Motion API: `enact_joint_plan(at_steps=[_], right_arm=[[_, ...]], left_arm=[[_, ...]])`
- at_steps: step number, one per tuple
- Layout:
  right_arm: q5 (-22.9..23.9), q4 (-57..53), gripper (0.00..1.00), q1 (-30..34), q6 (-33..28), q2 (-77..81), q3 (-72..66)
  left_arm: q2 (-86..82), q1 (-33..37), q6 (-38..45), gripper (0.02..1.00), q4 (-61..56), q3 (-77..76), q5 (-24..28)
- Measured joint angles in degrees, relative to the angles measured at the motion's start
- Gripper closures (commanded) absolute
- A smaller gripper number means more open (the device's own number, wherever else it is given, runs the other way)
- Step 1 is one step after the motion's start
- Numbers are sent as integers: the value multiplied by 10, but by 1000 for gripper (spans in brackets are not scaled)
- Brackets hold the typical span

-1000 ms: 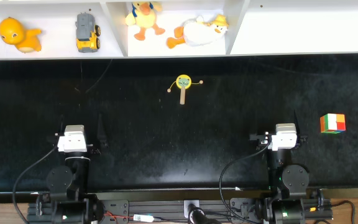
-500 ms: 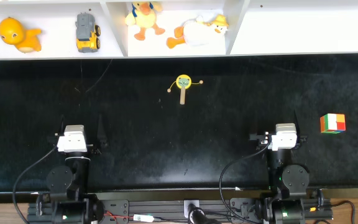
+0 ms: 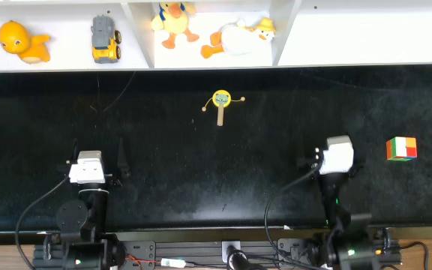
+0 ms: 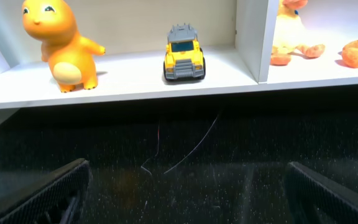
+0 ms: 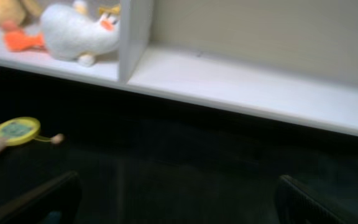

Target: Store Toys

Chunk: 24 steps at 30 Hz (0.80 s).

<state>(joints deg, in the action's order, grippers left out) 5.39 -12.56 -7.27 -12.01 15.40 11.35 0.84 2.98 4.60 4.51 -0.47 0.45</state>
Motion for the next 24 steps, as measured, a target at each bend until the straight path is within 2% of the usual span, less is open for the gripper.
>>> enact_joint_plan(at_steps=[6, 8, 11, 15, 19, 24], right_arm=[[9, -143, 5, -106, 68, 229, 188], [33, -200, 5, -163, 114, 311, 247], [97, -270, 5, -262, 213, 440, 322], [142, -280, 3, -352, 310, 594, 406], [151, -290, 3, -375, 370, 709, 476], [148, -313, 5, -374, 403, 831, 572]], left_arm=[[0, 0, 0, 20, 0, 0, 2], [0, 0, 0, 20, 0, 0, 2], [0, 0, 0, 20, 0, 0, 2], [0, 0, 0, 20, 0, 0, 3], [0, 0, 0, 20, 0, 0, 4], [-1, 0, 0, 20, 0, 0, 4]])
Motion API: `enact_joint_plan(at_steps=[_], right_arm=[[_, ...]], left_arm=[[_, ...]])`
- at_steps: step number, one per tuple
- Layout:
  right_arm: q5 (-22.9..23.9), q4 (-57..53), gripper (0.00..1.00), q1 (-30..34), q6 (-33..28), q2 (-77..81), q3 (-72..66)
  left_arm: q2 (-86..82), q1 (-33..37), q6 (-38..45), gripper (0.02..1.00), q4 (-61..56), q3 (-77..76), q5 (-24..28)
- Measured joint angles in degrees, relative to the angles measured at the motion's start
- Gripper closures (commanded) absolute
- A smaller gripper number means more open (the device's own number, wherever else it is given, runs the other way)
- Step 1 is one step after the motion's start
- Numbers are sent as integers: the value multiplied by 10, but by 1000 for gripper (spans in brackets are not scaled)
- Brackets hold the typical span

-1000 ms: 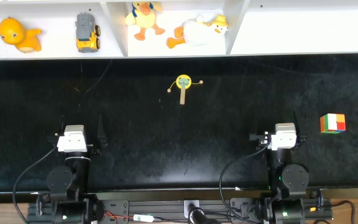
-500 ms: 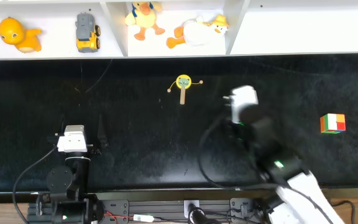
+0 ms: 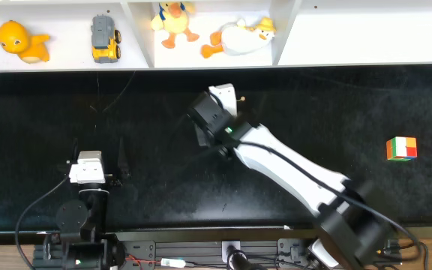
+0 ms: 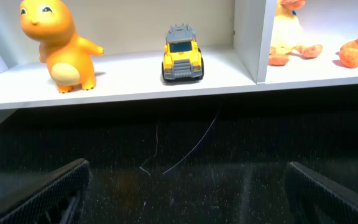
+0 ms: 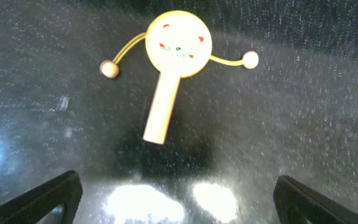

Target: Store Toys

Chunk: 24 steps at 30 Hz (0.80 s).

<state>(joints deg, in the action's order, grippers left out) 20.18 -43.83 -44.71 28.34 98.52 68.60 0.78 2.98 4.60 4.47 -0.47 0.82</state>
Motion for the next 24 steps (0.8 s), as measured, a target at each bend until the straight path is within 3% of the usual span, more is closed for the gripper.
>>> enact_joint_plan(at_steps=[4, 10, 11, 13, 15, 19, 24], right_arm=[[-5, -9, 3, 3, 13, 61, 54], [-34, -13, 84, 30, 37, 108, 74], [-40, -14, 117, 38, 41, 115, 74], [-50, -14, 340, 50, 47, 120, 74], [-53, -14, 428, 53, 51, 120, 74], [-55, -12, 472, 55, 53, 120, 74], [-58, -12, 454, 57, 53, 120, 74]], left_arm=[[0, 0, 0, 20, 0, 0, 0], [0, 0, 0, 20, 0, 0, 0], [0, 0, 0, 20, 0, 0, 0], [0, 0, 0, 20, 0, 0, 0], [0, 0, 0, 20, 0, 0, 0], [0, 0, 0, 20, 0, 0, 0], [0, 0, 0, 20, 0, 0, 0]])
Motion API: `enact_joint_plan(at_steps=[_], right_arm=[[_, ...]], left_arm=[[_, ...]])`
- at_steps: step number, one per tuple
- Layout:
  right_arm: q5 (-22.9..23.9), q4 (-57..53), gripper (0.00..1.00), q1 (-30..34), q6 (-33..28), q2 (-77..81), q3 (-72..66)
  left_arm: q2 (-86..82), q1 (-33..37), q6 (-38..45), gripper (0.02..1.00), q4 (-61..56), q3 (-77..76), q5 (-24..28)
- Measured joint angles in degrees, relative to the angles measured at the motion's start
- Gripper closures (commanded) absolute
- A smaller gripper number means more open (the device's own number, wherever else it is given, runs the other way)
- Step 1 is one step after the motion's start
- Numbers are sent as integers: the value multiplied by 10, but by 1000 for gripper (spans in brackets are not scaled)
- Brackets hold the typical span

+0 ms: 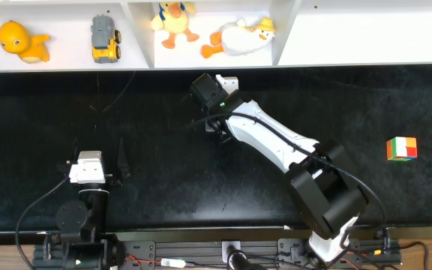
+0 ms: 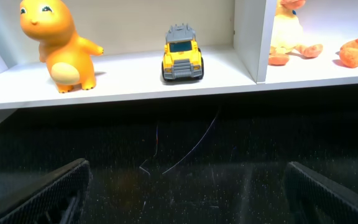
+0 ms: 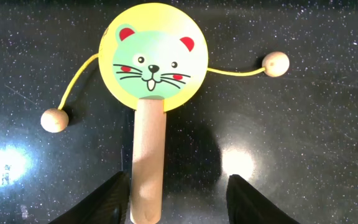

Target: Store Toys

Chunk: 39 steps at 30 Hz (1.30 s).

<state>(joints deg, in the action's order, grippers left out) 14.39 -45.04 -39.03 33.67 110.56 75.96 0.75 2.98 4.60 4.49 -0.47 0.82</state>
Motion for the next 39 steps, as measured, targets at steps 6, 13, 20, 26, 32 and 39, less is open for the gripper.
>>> enact_joint_plan(at_steps=[6, 13, 20, 26, 32, 39], right_arm=[[0, 9, 511, 1, 1, 3, 0], [-7, 19, 958, 3, 5, 22, 5], [-19, -1, 956, 9, 2, 19, 8], [-31, -41, 956, 49, -14, -71, -32], [-33, -70, 956, 131, -41, -283, -135], [-28, -141, 958, 284, -178, -403, -151]], left_arm=[[0, 0, 0, 20, 0, 0, 0], [0, 0, 0, 20, 0, 0, 0], [0, 0, 0, 20, 0, 0, 0], [0, 0, 0, 20, 0, 0, 0], [0, 0, 0, 20, 0, 0, 0], [0, 0, 0, 20, 0, 0, 0]])
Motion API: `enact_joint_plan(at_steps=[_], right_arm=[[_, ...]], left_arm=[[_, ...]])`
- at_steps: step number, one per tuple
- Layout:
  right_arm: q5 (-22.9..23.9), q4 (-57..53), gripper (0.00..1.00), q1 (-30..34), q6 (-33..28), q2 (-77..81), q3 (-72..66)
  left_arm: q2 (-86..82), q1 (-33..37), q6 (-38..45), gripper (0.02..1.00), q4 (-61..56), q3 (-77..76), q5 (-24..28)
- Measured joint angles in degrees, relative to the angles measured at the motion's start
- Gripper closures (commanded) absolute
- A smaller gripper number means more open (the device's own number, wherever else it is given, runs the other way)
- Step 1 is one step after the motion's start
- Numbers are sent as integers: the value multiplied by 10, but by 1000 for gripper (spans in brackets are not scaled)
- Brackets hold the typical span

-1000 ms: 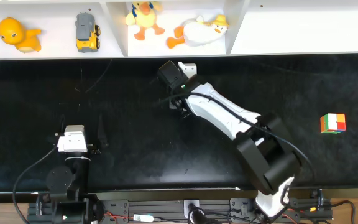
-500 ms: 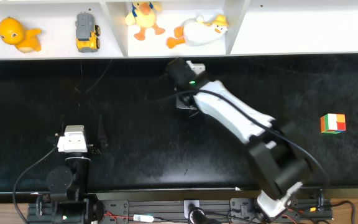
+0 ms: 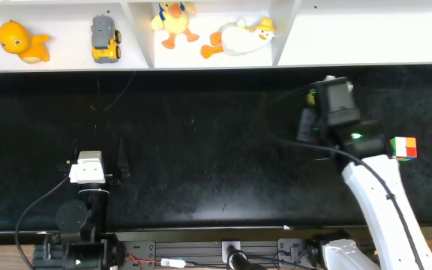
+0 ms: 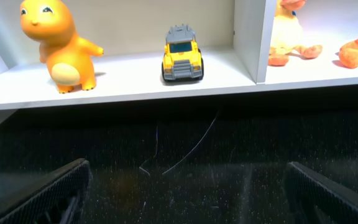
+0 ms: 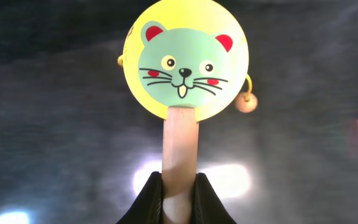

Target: Store Toys

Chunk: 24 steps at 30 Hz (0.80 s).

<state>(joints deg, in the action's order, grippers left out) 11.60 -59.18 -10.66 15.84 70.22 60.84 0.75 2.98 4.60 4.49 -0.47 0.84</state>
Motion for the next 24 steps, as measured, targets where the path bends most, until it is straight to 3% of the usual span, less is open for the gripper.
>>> enact_joint_plan(at_steps=[5, 9, 13, 24], right_arm=[[3, 14, 958, 68, -115, 47, 36], [2, 38, 958, 84, -184, 137, 117], [-28, 75, 958, 84, -219, 261, 221], [-65, 111, 958, 67, -234, 425, 355]], left_arm=[[0, 0, 0, 20, 0, 0, 0], [0, 0, 0, 20, 0, 0, 0], [0, 0, 0, 20, 0, 0, 0], [0, 0, 0, 20, 0, 0, 0]])
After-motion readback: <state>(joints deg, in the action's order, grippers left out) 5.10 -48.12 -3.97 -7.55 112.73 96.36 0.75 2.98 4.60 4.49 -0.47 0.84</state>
